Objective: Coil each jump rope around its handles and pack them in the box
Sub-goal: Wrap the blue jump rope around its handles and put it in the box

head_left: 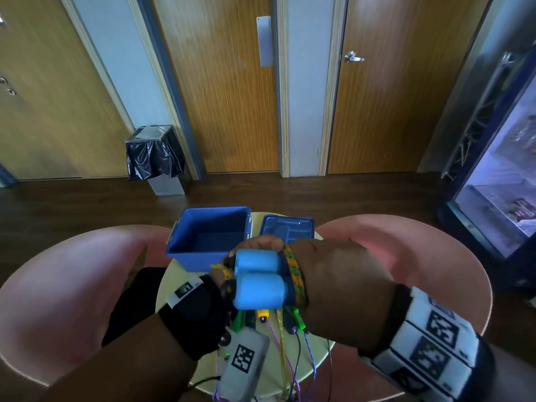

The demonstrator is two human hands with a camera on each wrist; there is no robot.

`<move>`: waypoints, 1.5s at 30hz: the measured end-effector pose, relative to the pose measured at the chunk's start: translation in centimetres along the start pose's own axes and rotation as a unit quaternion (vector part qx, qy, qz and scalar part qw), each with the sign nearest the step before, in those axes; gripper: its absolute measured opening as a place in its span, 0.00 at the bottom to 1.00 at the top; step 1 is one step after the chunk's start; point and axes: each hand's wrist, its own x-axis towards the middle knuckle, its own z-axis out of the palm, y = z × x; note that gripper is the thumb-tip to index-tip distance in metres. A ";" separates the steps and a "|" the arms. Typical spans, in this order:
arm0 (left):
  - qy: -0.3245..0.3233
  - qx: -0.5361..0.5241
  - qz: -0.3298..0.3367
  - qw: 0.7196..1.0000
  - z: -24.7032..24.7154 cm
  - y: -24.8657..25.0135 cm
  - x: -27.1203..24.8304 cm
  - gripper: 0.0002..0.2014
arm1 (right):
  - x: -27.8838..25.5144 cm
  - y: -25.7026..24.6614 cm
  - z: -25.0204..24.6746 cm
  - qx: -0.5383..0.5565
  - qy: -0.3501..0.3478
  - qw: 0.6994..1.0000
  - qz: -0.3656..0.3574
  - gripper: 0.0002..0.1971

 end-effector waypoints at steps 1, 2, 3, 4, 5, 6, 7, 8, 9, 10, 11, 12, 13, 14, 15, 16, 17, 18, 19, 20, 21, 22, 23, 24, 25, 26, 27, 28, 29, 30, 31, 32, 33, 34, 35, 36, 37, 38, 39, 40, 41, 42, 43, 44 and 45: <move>0.161 -0.151 0.029 0.975 -0.5 -0.1 0.3 0.31 | 0.2 0.1 0.0 -0.004 -0.017 1.000 0.013 0.16; 0.157 -0.090 0.031 0.983 -0.1 -0.3 -0.7 0.31 | 0.3 0.1 0.1 -0.011 -0.030 0.999 0.026 0.16; 0.118 0.017 -0.007 0.993 -0.1 -1.0 -1.2 0.23 | 0.3 0.0 0.2 -0.012 -0.031 0.999 0.040 0.16; -0.011 0.001 -0.060 0.998 0.0 -2.9 -2.5 0.19 | 0.3 0.1 0.4 -0.010 -0.020 0.998 0.053 0.14; -0.015 -0.017 -0.094 0.995 0.2 -4.4 -3.2 0.26 | 0.3 0.0 0.5 -0.004 -0.014 0.998 0.066 0.13; 0.014 -0.054 -0.108 0.993 -0.8 -4.5 -3.7 0.38 | 0.4 -0.1 0.6 0.002 -0.015 0.997 0.074 0.14; 0.021 -0.058 -0.097 0.993 -0.4 -4.4 -3.7 0.48 | 0.5 -0.2 0.7 0.008 -0.015 0.997 0.077 0.15; -0.001 -0.030 -0.079 0.996 -0.1 -4.3 -3.9 0.50 | 0.6 -0.3 0.8 0.013 -0.006 0.997 0.080 0.16; -0.005 0.021 -0.046 0.999 0.7 -3.7 -4.2 0.43 | 0.7 -0.3 0.8 0.019 0.002 0.996 0.084 0.17; -0.005 0.056 -0.009 0.998 1.1 -3.4 -4.1 0.30 | 0.8 -0.3 0.7 0.024 0.007 0.996 0.090 0.16; 0.013 0.060 -0.006 0.998 1.3 -3.1 -3.9 0.18 | 0.9 -0.2 0.7 0.027 0.014 0.995 0.096 0.16; 0.015 0.096 0.003 0.995 1.4 -2.7 -4.2 0.11 | 1.0 -0.2 0.6 0.030 0.020 0.994 0.104 0.16; 0.019 0.151 -0.001 0.988 1.7 -2.4 -4.6 0.04 | 1.2 -0.2 0.4 0.036 0.020 0.993 0.111 0.16; 0.019 0.196 0.014 0.980 2.1 -2.2 -5.0 0.04 | 1.4 -0.2 0.5 0.043 0.016 0.992 0.119 0.16; 0.001 0.220 0.006 0.975 2.2 -2.3 -5.5 0.10 | 1.6 -0.2 0.5 0.047 0.014 0.991 0.125 0.17; 0.003 0.213 0.000 0.977 2.2 -2.4 -5.7 0.11 | 1.7 -0.1 0.5 0.046 0.012 0.991 0.129 0.16; 0.001 0.191 -0.003 0.982 2.3 -2.5 -5.8 0.10 | 1.9 -0.1 0.5 0.043 0.012 0.991 0.129 0.16; 0.002 0.174 -0.002 0.985 1.9 -2.6 -5.8 0.07 | 2.0 0.0 0.6 0.041 0.011 0.991 0.129 0.16; -0.021 0.150 -0.009 0.988 1.6 -2.7 -5.8 0.05 | 2.1 0.1 0.6 0.041 0.011 0.991 0.128 0.16; -0.032 0.148 -0.005 0.988 1.6 -2.7 -5.8 0.10 | 2.1 0.1 0.7 0.040 0.011 0.991 0.126 0.16; -0.038 0.157 -0.002 0.987 1.7 -2.7 -5.7 0.13 | 2.2 0.1 0.8 0.035 0.011 0.992 0.121 0.16; -0.039 0.173 0.002 0.984 1.9 -2.6 -5.7 0.15 | 2.2 0.0 1.1 0.027 0.012 0.993 0.116 0.16; -0.043 0.173 0.007 0.984 2.3 -2.5 -5.7 0.13 | 2.4 0.0 1.3 0.020 0.014 0.993 0.114 0.15; -0.042 0.169 0.007 0.985 2.8 -2.2 -5.7 0.11 | 2.5 -0.1 1.5 0.014 0.015 0.993 0.114 0.15; -0.035 0.162 0.000 0.986 3.2 -2.1 -5.6 0.11 | 2.6 -0.1 1.6 0.010 0.015 0.993 0.114 0.15; -0.024 0.148 -0.010 0.989 3.3 -2.1 -5.5 0.11 | 2.7 -0.1 1.8 0.009 0.014 0.993 0.113 0.15; -0.017 0.133 -0.014 0.991 3.2 -2.2 -5.5 0.11 | 2.8 -0.1 1.8 0.010 0.011 0.994 0.113 0.15; -0.006 0.134 -0.012 0.991 3.1 -2.2 -5.5 0.14 | 3.0 0.0 1.9 0.012 0.008 0.993 0.114 0.15; 0.000 0.152 -0.012 0.988 3.0 -2.2 -5.4 0.15 | 3.1 0.0 1.8 0.015 0.008 0.993 0.114 0.14; 0.000 0.164 -0.005 0.986 2.8 -2.3 -5.3 0.15 | 3.2 0.2 1.8 0.019 0.008 0.993 0.113 0.14; -0.004 0.171 0.003 0.985 2.5 -2.4 -5.2 0.15 | 3.4 0.2 1.8 0.024 0.010 0.994 0.111 0.15; -0.012 0.173 0.012 0.985 2.6 -2.3 -5.2 0.15 | 3.5 0.3 1.7 0.027 0.012 0.994 0.107 0.15; -0.016 0.171 0.017 0.985 2.9 -2.1 -5.2 0.16 | 3.6 0.3 1.6 0.029 0.016 0.994 0.104 0.15; -0.022 0.172 0.026 0.985 3.2 -1.9 -5.3 0.16 | 3.7 0.3 1.5 0.030 0.021 0.994 0.102 0.15; -0.024 0.177 0.036 0.983 3.3 -1.9 -5.4 0.18 | 3.7 0.2 1.4 0.032 0.026 0.994 0.102 0.15; -0.025 0.190 0.041 0.981 3.5 -1.9 -5.4 0.18 | 3.7 0.1 1.3 0.032 0.031 0.994 0.102 0.16; -0.023 0.207 0.042 0.977 3.8 -1.6 -5.5 0.18 | 3.8 0.0 1.2 0.030 0.036 0.994 0.103 0.16; -0.028 0.221 0.046 0.974 3.9 -1.6 -5.6 0.19 | 3.7 0.0 1.2 0.029 0.040 0.993 0.103 0.16; -0.030 0.225 0.050 0.973 3.9 -1.7 -5.7 0.20 | 3.7 -0.1 1.2 0.028 0.042 0.993 0.103 0.16; -0.027 0.230 0.058 0.971 3.8 -1.8 -5.7 0.19 | 3.7 -0.1 1.3 0.028 0.042 0.993 0.104 0.16; -0.013 0.232 0.065 0.970 3.8 -1.9 -5.7 0.18 | 3.6 -0.1 1.5 0.028 0.042 0.993 0.106 0.17; -0.003 0.227 0.070 0.971 3.6 -2.1 -5.7 0.17 | 3.6 -0.2 1.7 0.026 0.040 0.993 0.105 0.17; 0.007 0.224 0.070 0.972 3.2 -2.3 -5.7 0.16 | 3.6 -0.3 2.0 0.025 0.038 0.994 0.103 0.17; 0.019 0.222 0.067 0.973 2.6 -2.5 -5.6 0.17 | 3.5 -0.4 2.2 0.028 0.032 0.994 0.102 0.17; 0.037 0.225 0.064 0.972 2.2 -2.5 -5.6 0.18 | 3.5 -0.5 2.4 0.037 0.021 0.994 0.101 0.18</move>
